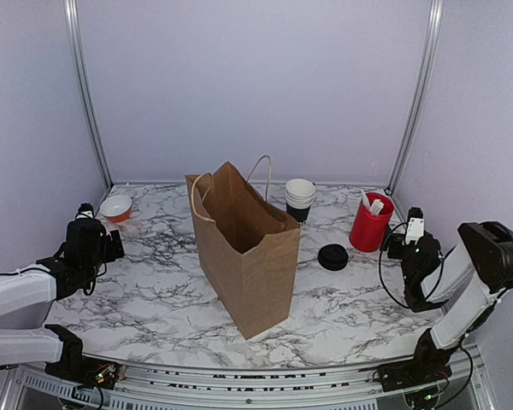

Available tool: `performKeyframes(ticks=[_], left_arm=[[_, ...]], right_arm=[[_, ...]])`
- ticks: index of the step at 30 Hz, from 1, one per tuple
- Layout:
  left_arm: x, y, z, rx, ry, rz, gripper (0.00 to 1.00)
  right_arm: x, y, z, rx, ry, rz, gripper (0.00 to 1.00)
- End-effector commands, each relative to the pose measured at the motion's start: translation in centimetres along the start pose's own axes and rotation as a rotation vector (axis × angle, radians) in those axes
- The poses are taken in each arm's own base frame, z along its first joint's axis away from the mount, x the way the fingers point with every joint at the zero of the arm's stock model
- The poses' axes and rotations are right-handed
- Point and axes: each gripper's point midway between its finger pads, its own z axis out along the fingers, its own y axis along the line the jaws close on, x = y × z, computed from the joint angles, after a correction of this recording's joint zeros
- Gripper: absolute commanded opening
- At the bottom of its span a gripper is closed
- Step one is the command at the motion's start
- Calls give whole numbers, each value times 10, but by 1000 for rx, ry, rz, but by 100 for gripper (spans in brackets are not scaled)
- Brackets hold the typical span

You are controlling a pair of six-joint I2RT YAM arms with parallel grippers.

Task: Pack the takeout coffee

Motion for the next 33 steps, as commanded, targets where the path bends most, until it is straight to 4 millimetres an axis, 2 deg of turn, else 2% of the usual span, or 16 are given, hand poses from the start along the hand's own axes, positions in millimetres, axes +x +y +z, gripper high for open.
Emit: performKeyframes(ticks=[1,4,7,9,13,17,23,33], left_arm=[[-36,26,22,-169,-180,-50,99],[-36,50,40,-265,-205,-97,99],[-30,56,49,-272,-269,-116,99],[-28,54,51,-254,-303,-98,99],[-32,32,49,-102,-355,-21,99],[-30,35,51,-83,-407,-32,99],[-25,31,78,-33,-300,-35,99],[-27,30,78,-18,-304,-37,99]], right_arm=[[-11,-1,3,14,-37,-1,100],[-11,0,4,13,-37,0,100],[-11,-1,4,13,-37,-1,100],[-11,-1,4,13,-37,0,100],[-11,-1,4,13,-37,0,100],[-11,0,4,12,-38,0,100],[-11,0,3,12,-37,0,100],[-11,0,4,12,-38,0,100]])
